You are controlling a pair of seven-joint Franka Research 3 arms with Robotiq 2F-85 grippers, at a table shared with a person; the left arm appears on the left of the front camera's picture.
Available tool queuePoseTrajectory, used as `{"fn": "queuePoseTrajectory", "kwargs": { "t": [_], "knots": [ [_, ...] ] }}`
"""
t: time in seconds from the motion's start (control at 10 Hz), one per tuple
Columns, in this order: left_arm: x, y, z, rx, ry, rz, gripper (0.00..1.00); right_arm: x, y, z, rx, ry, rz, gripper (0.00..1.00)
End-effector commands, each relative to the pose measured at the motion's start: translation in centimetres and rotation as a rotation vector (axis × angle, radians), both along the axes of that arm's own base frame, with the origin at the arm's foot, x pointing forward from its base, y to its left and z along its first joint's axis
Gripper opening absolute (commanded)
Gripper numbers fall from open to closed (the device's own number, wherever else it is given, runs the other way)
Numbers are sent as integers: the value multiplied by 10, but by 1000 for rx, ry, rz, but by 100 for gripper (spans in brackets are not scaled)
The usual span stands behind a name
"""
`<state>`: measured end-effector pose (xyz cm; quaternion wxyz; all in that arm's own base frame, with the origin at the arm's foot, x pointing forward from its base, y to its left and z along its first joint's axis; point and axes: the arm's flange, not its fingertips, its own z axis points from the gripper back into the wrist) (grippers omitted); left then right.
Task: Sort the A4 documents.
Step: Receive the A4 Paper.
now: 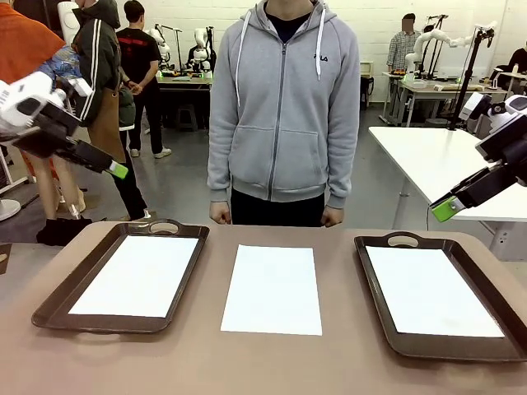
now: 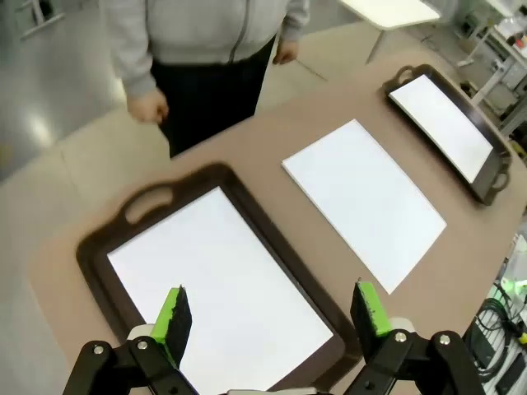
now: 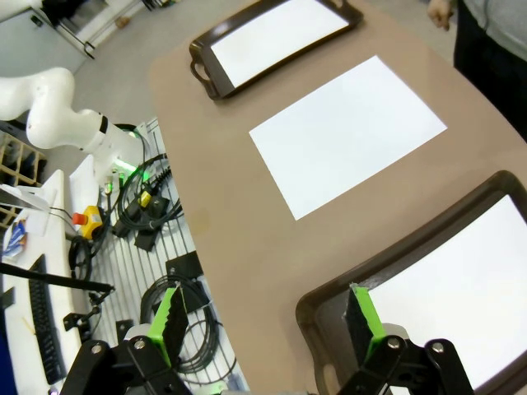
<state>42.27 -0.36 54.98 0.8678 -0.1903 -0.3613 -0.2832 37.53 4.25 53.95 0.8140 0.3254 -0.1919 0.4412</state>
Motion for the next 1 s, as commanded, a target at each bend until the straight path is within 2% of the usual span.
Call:
{"fn": "queuePoseTrajectory", "kwargs": {
  "t": [0.0,0.1,0.3,0.5,0.9],
  "knots": [
    [-20,-4,5,2,-96,-14,100,0,1,-1,-10,2,-3,100],
    [-22,-6,11,2,-100,-2,100,0,1,-1,-10,2,-3,100],
    [-27,-12,24,89,-15,63,100,0,1,-1,-10,2,-3,100],
    [-30,-5,31,90,45,70,100,0,1,-1,-10,2,-3,100],
    [-43,7,34,79,113,-107,100,0,1,-1,-10,2,-3,100]
  ]
}}
